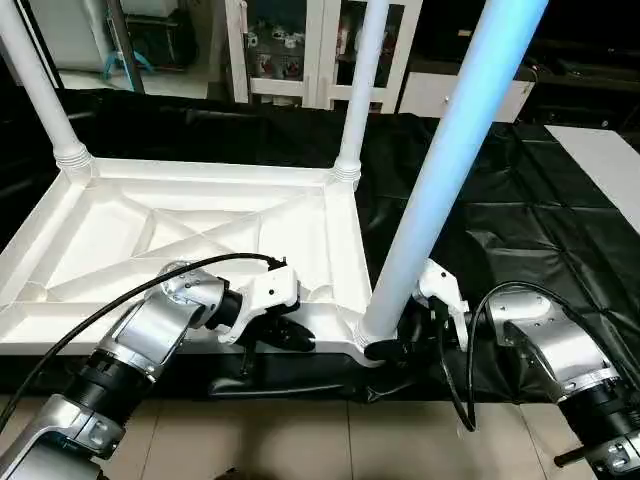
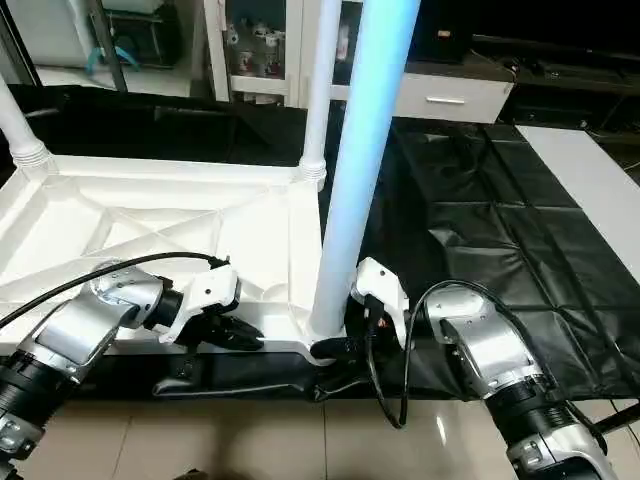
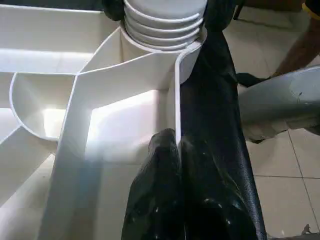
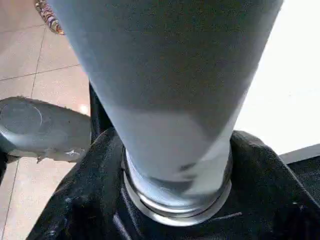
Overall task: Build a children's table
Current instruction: Rotate leg to tighten
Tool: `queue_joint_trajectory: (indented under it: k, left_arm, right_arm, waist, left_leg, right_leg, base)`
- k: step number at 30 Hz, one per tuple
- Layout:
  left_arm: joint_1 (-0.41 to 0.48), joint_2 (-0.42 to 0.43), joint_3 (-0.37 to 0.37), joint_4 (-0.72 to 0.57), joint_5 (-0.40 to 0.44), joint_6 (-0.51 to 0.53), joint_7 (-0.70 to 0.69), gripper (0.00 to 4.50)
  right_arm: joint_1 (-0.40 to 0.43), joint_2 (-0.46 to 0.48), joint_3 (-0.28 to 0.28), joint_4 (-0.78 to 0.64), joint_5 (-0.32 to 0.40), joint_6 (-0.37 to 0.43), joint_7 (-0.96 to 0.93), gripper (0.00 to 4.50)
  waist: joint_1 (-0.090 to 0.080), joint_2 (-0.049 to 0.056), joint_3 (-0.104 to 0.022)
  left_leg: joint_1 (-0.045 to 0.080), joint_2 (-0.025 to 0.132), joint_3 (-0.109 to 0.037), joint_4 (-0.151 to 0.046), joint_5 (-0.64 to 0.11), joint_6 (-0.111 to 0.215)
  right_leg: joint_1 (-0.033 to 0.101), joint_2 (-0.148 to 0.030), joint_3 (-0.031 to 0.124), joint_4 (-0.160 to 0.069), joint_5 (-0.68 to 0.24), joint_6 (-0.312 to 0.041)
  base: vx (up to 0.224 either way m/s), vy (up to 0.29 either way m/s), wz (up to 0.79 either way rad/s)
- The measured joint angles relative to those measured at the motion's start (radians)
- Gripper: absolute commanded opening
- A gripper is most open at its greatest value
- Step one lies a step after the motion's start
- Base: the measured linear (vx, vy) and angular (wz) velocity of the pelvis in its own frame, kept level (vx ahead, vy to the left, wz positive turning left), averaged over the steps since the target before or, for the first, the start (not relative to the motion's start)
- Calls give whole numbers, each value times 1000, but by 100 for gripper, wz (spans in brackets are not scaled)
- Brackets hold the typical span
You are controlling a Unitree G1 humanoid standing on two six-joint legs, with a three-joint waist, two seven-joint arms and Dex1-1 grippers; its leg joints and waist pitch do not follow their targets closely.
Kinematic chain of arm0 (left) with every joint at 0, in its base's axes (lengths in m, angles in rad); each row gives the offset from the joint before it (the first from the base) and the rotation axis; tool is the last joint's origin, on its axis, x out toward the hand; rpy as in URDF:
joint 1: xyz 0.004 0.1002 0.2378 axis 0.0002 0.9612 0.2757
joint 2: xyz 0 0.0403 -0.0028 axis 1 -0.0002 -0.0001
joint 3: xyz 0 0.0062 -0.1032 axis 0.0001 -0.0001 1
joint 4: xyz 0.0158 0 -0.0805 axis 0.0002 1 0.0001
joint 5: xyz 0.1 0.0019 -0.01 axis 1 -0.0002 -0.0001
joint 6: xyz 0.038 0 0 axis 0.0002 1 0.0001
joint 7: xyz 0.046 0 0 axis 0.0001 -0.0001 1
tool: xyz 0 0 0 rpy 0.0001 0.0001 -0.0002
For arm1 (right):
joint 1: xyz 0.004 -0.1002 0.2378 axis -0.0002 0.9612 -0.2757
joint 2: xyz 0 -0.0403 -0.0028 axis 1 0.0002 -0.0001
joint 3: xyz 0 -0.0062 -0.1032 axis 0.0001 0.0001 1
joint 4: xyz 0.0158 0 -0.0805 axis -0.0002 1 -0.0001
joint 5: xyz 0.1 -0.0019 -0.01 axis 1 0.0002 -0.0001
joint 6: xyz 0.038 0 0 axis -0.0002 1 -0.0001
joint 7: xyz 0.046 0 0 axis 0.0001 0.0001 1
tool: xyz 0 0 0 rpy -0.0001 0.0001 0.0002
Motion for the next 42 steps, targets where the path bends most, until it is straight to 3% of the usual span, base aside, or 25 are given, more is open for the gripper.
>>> queue_joint_trajectory:
  k: [4, 7, 11, 13, 14, 15, 16, 17, 18, 19, 20, 21, 22, 23, 25, 29, 32, 35, 37, 39, 42]
  left_arm:
    - [7, -25, 32, 27, 15, -1, 61, 0]
    - [-2, -77, 63, 75, 37, 13, 160, 0]
    - [-23, -157, 76, 132, 64, 34, 290, 0]
    - [-39, -191, 77, 157, 80, 50, 350, 0]
    - [-61, -229, 81, 195, 97, 59, 420, 0]
    - [-94, -290, 89, 251, 119, 68, 522, 0]
    - [-119, -332, 94, 293, 138, 66, 599, 0]
    - [-136, -359, 90, 318, 150, 61, 647, 0]
    - [-158, -394, 83, 367, 161, 43, 702, 0]
    - [-168, -414, 77, 382, 173, 36, 731, 0]
    - [-172, -412, 77, 382, 176, 23, 741, 0]
    - [-174, -416, 78, 388, 175, 16, 751, 0]
    - [-175, -421, 78, 391, 174, 11, 753, 0]
    - [-182, -432, 78, 399, 174, 6, 764, 0]
    - [-192, -434, 76, 410, 179, -4, 770, 0]
    - [-204, -425, 67, 432, 188, -55, 769, 0]
    - [-218, -424, 60, 453, 193, -87, 767, 0]
    - [-223, -399, 71, 464, 196, -109, 767, 0]
    - [-222, -388, 78, 460, 194, -108, 755, 0]
    - [-211, -376, 78, 441, 189, -107, 727, 0]
    - [-174, -327, 75, 369, 163, -97, 623, 0]
  right_arm:
    - [-10, 83, -43, 62, -4, 37, -111, 273]
    - [-29, 172, -100, 121, -2, 101, -274, 272]
    - [-37, 284, -184, 173, 3, 129, -515, 272]
    - [-46, 334, -218, 198, 3, 124, -625, 272]
    - [-61, 377, -250, 238, 4, 100, -724, 272]
    - [-93, 441, -300, 296, 2, 66, -868, 272]
    - [-121, 476, -331, 337, 0, 43, -977, 272]
    - [-140, 491, -348, 359, -1, 30, -1043, 272]
    - [-149, 504, -366, 387, -1, -1, -1109, 272]
    - [-152, 504, -375, 396, -1, -17, -1136, 272]
    - [-166, 506, -375, 403, -1, -21, -1147, 272]
    - [-176, 509, -375, 416, -3, -36, -1160, 272]
    - [-180, 509, -375, 420, -6, -45, -1165, 272]
    - [-181, 508, -380, 428, -8, -68, -1168, 272]
    - [-188, 508, -389, 442, -9, -91, -1161, 272]
    - [-188, 498, -401, 454, -11, -129, -1114, 272]
    - [-184, 483, -401, 456, -13, -152, -1090, 342]
    - [-176, 472, -382, 435, -11, -182, -1052, 344]
    - [-171, 453, -377, 415, -11, -186, -1038, 377]
    - [-157, 429, -373, 386, -10, -186, -1001, 383]
    - [-115, 354, -340, 318, 3, -162, -831, 426]
  waist:
    - [-9, -9, -6]
    - [-29, -14, -9]
    - [-55, -16, -11]
    - [-63, -14, -10]
    - [-66, -8, -6]
    - [-66, 5, 2]
    - [-64, 13, 7]
    - [-59, 18, 13]
    - [-47, 14, 16]
    - [-29, -31, 3]
    - [-22, -34, 8]
    - [-3, -27, 10]
    - [6, -2, 2]
    - [7, 11, -2]
    - [-2, 1, -5]
    - [-3, 5, -2]
    - [0, 7, -2]
    - [-8, 8, -2]
    - [-9, 7, -2]
    - [-6, 7, -2]
    - [-4, 8, -2]
  left_leg:
    - [4, 0, -1, 2, 0, 0]
    - [9, -1, -5, 6, 0, 0]
    - [12, -3, -13, 8, 0, 0]
    - [13, -4, -23, 9, 0, 0]
    - [15, -3, -32, 8, 0, 0]
    - [15, 0, -44, 8, 0, 0]
    - [12, 3, -47, 4, 0, 0]
    - [7, 5, -43, -1, 0, 0]
    - [-1, 8, -18, -6, 0, 0]
    - [9, 8, 27, -9, 0, 0]
    - [6, 6, 28, 2, -4, -3]
    - [9, 2, -9, 48, -49, -10]
    - [13, -5, -43, 49, -53, -9]
    - [11, -5, -54, 39, -35, -35]
    - [9, -3, -46, 20, -20, -32]
    - [6, 0, -34, 13, -17, -26]
    - [-1, 0, -33, 13, -15, -23]
    - [-3, 1, -31, 13, -11, -17]
    - [-3, 1, -31, 13, -11, -17]
    - [-4, 1, -31, 13, -11, -16]
    - [-4, 2, -30, 13, -12, -15]
  right_leg:
    - [2, 0, 0, 4, 0, 0]
    - [5, 0, 0, 4, -3, 5]
    - [7, -1, -8, -7, -4, 5]
    - [8, -2, -18, -15, -4, 6]
    - [12, -2, -31, -28, -5, 5]
    - [23, -4, -53, -44, -6, 4]
    - [36, -5, -69, -50, -8, 0]
    - [36, -9, -77, -28, -27, -19]
    - [38, -21, -77, 57, -69, -50]
    - [34, -23, -37, 94, -97, -19]
    - [22, -20, -21, 101, -105, 6]
    - [15, -26, -31, 96, -107, 7]
    - [17, -26, -50, 91, -107, 8]
    - [18, -24, -61, 81, -105, 7]
    - [17, -13, -50, 57, -64, -9]
    - [14, -13, -46, 51, -56, -10]
    - [7, -14, -46, 51, -56, -10]
    - [4, -14, -46, 51, -55, -11]
    - [3, -14, -46, 51, -55, -11]
    - [3, -14, -46, 50, -55, -11]
    - [3, -14, -46, 49, -55, -11]
  base:
    - [0, 0, 0]
    - [-19, 4, -4]
    - [-56, 21, -13]
    - [-67, 26, -12]
    - [-87, 30, -9]
    - [-87, 30, -9]
    - [-95, 20, -3]
    - [-122, -37, 28]
    - [-122, -37, 28]
    - [1, -131, 27]
    - [65, -88, -20]
    - [65, -88, -20]
    - [56, 33, -35]
    - [56, 22, -1]
    - [29, 4, 9]
    - [0, 0, 0]
    - [0, 0, 0]
    - [0, 0, 0]
    - [0, 0, 0]
    - [0, 0, 0]
    - [0, 0, 0]
